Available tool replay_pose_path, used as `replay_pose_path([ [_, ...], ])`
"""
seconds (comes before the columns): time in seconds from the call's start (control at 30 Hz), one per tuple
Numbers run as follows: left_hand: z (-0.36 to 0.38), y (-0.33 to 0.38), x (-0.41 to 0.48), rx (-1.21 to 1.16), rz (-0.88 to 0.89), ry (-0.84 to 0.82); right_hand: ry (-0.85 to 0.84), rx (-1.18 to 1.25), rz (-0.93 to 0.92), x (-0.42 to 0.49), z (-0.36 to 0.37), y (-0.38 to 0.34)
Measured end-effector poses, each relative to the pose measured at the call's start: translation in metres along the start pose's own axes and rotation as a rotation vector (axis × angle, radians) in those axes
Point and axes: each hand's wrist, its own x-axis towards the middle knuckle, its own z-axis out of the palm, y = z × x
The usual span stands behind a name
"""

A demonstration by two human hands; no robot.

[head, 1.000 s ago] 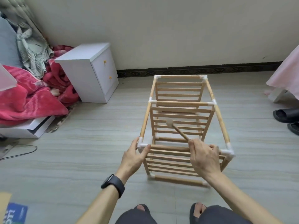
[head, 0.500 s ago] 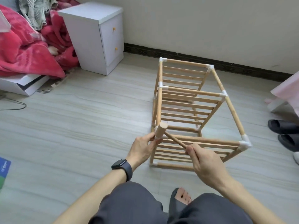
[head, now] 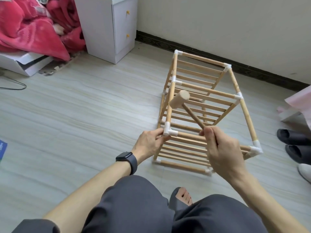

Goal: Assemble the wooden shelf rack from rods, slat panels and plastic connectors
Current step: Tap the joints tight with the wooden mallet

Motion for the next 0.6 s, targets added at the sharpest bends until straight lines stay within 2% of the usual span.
replay_pose_path([
  [0.07, 0.0, -0.001, 0.0, -0.002, -0.008, -0.01, 0.111, 0.072, -0.024, -0.003, 0.0, -0.004],
  [0.1, 0.0, -0.001, 0.0, 0.0, -0.008, -0.011, 0.09, 0.04, -0.035, -0.007, 0.002, -0.004],
  [0.2, 0.0, -0.002, 0.002, 0.03, -0.005, -0.002, -0.288, -0.181, 0.106, -0.022, 0.005, 0.005],
  [0.23, 0.0, -0.002, 0.002, 0.037, 0.001, 0.004, -0.306, -0.196, 0.124, -0.02, 0.002, 0.009],
  [0.33, 0.001, -0.002, 0.001, 0.025, 0.022, 0.01, -0.026, -0.041, 0.03, -0.014, -0.007, 0.01],
  [0.37, 0.001, -0.002, 0.001, 0.025, 0.028, 0.009, -0.002, -0.027, -0.005, -0.015, -0.007, 0.01],
  [0.4, 0.0, -0.002, 0.001, 0.032, 0.03, 0.01, -0.062, -0.074, -0.019, -0.015, -0.004, 0.008],
  [0.47, 0.0, -0.002, 0.001, 0.041, 0.023, 0.008, -0.326, -0.239, 0.036, -0.022, 0.002, 0.006],
  [0.5, 0.0, -0.002, 0.002, 0.036, 0.024, 0.002, -0.336, -0.249, 0.044, -0.024, 0.003, 0.005],
  [0.6, 0.0, -0.002, 0.002, 0.008, 0.037, -0.002, -0.088, -0.041, -0.017, -0.024, 0.001, 0.005],
])
